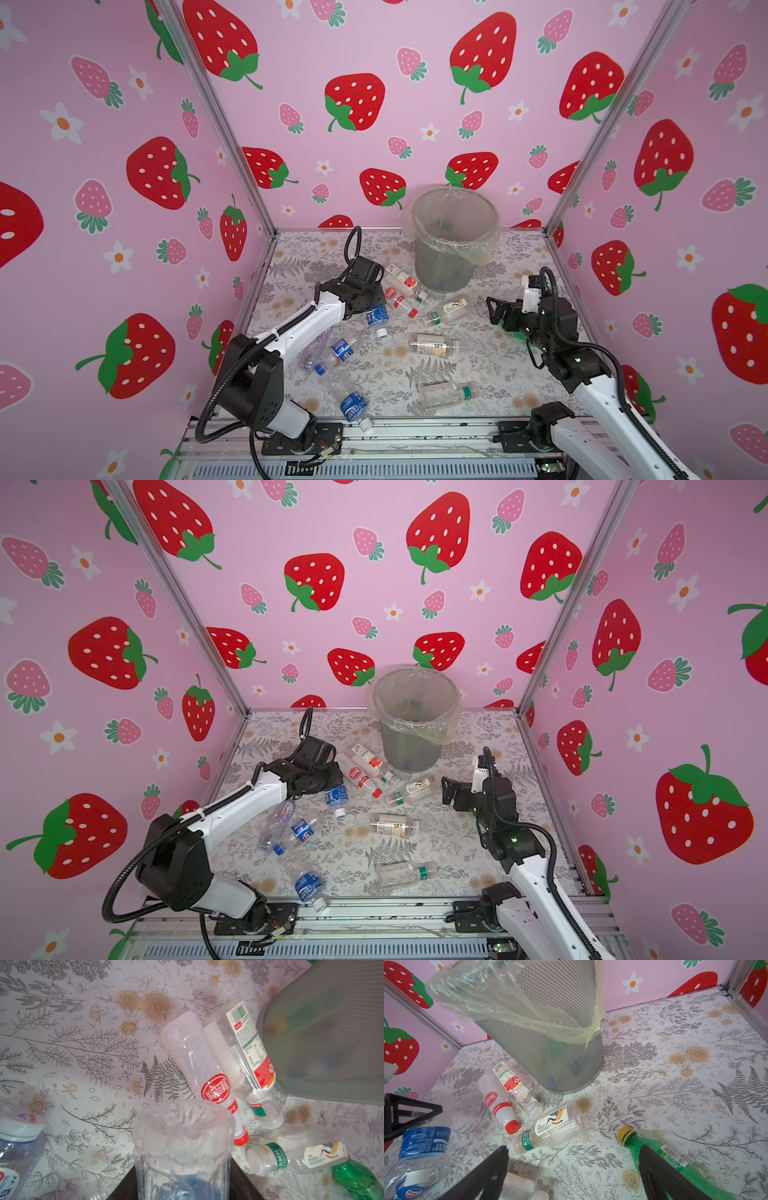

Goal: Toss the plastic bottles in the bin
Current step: 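Close the left gripper on the clear bottle and lift it, then carry the clear bottle with the left gripper over the bin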

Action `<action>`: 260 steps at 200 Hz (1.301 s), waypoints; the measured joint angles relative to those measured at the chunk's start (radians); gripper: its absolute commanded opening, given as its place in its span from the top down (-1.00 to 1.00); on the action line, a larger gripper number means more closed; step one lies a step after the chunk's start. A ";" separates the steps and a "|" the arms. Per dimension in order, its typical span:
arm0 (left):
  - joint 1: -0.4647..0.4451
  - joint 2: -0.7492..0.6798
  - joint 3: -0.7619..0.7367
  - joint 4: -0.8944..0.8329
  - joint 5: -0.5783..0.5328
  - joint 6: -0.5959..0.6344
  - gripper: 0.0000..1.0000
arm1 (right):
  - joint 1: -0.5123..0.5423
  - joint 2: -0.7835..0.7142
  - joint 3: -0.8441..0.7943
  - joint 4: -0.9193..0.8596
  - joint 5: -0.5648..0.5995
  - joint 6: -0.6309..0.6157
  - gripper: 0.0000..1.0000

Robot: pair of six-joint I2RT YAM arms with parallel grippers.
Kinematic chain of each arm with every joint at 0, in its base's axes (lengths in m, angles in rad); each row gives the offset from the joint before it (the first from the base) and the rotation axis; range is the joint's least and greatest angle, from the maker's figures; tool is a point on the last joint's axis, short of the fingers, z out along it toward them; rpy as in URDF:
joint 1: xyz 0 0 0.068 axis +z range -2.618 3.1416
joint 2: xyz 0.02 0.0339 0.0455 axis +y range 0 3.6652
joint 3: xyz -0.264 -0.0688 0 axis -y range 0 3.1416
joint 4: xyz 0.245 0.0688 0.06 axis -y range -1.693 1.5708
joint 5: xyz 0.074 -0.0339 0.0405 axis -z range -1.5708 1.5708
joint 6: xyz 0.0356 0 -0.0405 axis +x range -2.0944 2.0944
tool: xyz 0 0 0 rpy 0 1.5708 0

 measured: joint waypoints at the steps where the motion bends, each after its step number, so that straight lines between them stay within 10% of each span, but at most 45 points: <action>1: 0.000 -0.005 -0.002 0.002 0.001 0.002 -0.15 | 0.000 -0.001 -0.001 0.000 0.000 0.000 -0.99; 260: 0.025 -0.434 -0.236 0.536 0.268 0.276 0.00 | 0.000 -0.027 -0.101 0.014 -0.012 0.066 -0.99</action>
